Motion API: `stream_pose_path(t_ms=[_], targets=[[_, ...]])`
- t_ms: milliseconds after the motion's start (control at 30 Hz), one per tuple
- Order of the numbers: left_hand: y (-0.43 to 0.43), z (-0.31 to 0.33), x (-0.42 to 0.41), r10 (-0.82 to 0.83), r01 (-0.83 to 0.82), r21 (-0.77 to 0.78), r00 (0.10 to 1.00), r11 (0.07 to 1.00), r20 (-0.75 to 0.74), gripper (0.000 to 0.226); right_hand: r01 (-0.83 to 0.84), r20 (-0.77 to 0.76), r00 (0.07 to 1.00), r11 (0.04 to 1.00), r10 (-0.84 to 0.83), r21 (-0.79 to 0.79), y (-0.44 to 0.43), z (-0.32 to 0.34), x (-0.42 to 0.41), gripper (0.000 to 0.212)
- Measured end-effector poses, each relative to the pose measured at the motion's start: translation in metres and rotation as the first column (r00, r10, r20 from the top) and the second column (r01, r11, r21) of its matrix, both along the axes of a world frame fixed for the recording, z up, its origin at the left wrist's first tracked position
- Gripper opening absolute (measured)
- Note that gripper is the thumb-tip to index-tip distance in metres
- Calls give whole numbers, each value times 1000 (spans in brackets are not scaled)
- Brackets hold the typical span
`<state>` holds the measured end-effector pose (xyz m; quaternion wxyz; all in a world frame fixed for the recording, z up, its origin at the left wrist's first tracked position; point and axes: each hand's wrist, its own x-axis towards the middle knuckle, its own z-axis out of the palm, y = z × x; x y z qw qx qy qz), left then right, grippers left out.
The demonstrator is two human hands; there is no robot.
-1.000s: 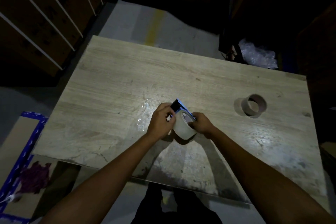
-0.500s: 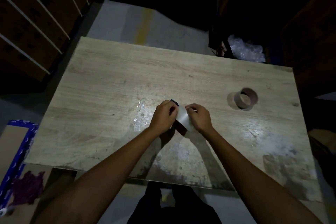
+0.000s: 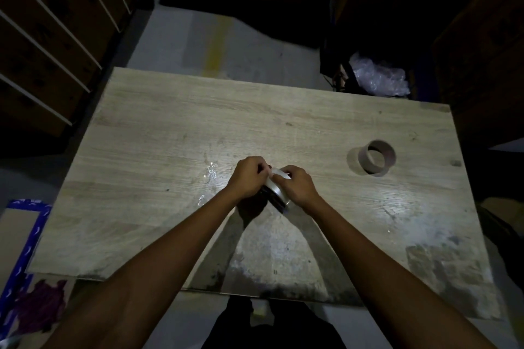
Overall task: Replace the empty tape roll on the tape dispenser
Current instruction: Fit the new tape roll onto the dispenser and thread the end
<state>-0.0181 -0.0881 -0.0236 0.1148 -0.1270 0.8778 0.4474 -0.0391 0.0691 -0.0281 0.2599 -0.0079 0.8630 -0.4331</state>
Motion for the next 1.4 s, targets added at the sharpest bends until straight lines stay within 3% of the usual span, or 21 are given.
stream_pose_path(t_ms=[400, 700, 834, 1000, 1134, 1334, 1400], targets=[[3, -5, -14, 2, 4, -162, 999, 987, 36, 12, -35, 87, 995, 997, 42, -72, 6, -1, -7, 27], [-10, -3, -22, -55, 48, 40, 977, 998, 206, 9, -73, 129, 987, 982, 96, -172, 22, 2, -6, 22], [-11, 2, -21, -125, 107, 93, 969, 990, 214, 9, -82, 141, 984, 978, 110, -193, 30, 2, -3, 25], [-7, 11, -24, -185, 187, 5, 966, 982, 178, 13, -81, 41, 996, 995, 83, -52, 32, 5, 3, 35], [-7, 13, -28, -254, 260, -15, 951, 965, 177, 11, -155, -175, 970, 983, 170, 95, 27, 10, 0, 52], [-2, 20, -31, -380, 393, -64, 912, 917, 153, 13, -268, -217, 923, 936, 317, 227, 11, 21, -20, 16], [-1, 22, -32, -401, 414, -69, 904, 908, 150, 15, -285, -230, 909, 921, 348, 266, 10, 23, -25, 13]])
